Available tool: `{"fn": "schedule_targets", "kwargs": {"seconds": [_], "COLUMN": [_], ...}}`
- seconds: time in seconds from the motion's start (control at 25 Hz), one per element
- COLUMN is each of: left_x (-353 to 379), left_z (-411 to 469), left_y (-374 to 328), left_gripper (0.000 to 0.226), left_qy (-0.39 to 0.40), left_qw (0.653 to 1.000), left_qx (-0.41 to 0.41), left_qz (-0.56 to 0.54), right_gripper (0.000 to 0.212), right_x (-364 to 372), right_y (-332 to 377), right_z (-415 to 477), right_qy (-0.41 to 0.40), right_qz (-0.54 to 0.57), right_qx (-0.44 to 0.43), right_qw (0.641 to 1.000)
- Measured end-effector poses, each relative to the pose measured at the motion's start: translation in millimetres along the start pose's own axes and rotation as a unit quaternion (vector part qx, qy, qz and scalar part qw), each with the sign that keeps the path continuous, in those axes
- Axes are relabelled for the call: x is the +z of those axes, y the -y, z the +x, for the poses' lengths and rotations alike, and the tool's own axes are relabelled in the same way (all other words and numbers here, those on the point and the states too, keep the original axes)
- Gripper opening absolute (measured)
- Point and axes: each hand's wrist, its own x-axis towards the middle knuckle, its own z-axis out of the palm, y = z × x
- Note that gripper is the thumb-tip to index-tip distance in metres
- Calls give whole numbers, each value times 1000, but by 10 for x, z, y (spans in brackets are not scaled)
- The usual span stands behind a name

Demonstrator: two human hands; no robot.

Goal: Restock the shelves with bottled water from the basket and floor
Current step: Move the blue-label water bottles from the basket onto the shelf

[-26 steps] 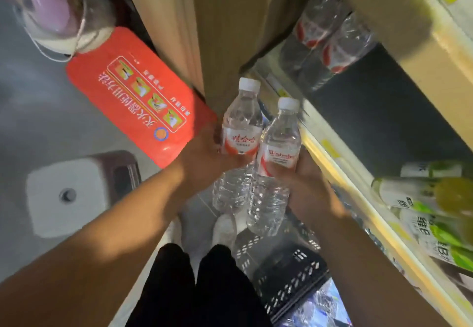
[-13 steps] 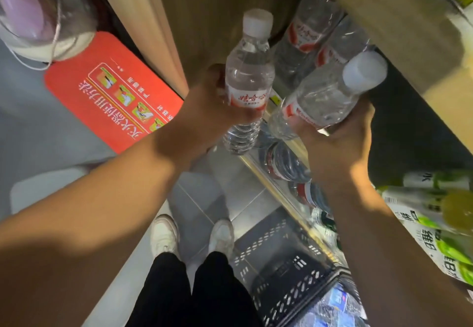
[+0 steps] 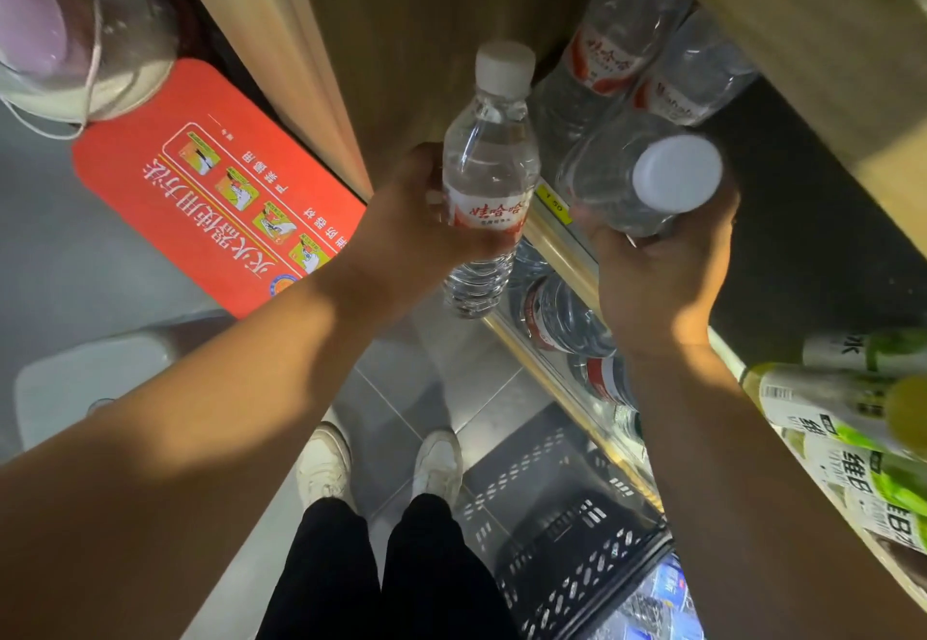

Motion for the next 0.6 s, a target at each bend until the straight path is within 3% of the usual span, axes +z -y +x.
{"fn": "schedule_targets", "kwargs": {"seconds": [0.16, 0.28, 0.36, 0.48, 0.6], "left_x": [-7, -4, 20, 73, 121], "left_z": [10, 23, 30, 61, 106], "left_y": [24, 40, 51, 69, 49], "left_gripper": [67, 65, 61, 61, 63], "left_qy": [8, 12, 9, 3, -1], "left_qw": [1000, 999, 999, 1000, 1000], "left_qx": [6, 9, 14, 13, 25], "left_qz": [18, 28, 31, 16, 1], "right_gripper": [30, 57, 67, 98, 94], "right_x": [-14, -17, 17, 56, 82], "right_y": [-112, -186, -248, -316, -421], "right_z": [86, 216, 283, 311, 328], "right_qy": [-33, -42, -35, -21, -24], "right_qz": [14, 6, -6, -62, -32], "right_qx": [112, 157, 147, 112, 100], "right_qw": [993, 987, 988, 992, 994]}}
